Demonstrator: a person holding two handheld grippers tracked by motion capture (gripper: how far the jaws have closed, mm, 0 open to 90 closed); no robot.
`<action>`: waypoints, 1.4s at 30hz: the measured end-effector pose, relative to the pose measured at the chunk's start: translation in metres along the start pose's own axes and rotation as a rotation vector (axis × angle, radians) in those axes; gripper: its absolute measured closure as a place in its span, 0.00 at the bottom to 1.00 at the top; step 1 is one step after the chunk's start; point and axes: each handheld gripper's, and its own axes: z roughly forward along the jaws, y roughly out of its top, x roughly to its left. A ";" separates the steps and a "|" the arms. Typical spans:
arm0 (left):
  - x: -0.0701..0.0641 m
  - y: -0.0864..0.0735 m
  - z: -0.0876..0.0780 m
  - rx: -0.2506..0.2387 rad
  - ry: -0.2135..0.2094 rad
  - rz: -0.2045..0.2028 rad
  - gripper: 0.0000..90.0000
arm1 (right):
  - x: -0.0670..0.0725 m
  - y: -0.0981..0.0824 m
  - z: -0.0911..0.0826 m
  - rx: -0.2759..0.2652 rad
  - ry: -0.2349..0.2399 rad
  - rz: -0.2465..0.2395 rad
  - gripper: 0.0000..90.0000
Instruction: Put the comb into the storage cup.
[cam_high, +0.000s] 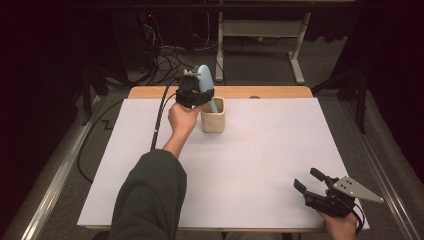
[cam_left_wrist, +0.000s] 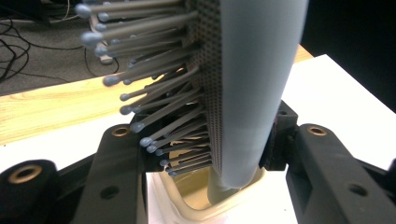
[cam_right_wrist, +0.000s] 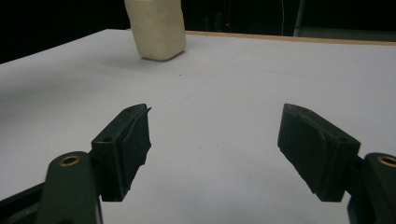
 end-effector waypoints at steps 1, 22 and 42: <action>0.000 -0.001 0.000 0.002 0.000 0.001 0.61 | 0.000 0.000 0.000 0.001 0.001 0.001 0.29; -0.001 -0.006 0.010 0.016 0.003 0.007 0.60 | 0.000 0.000 0.000 0.004 0.003 0.001 0.29; -0.003 -0.010 0.019 0.042 0.010 0.014 0.60 | 0.000 0.000 0.000 0.006 0.003 0.010 0.29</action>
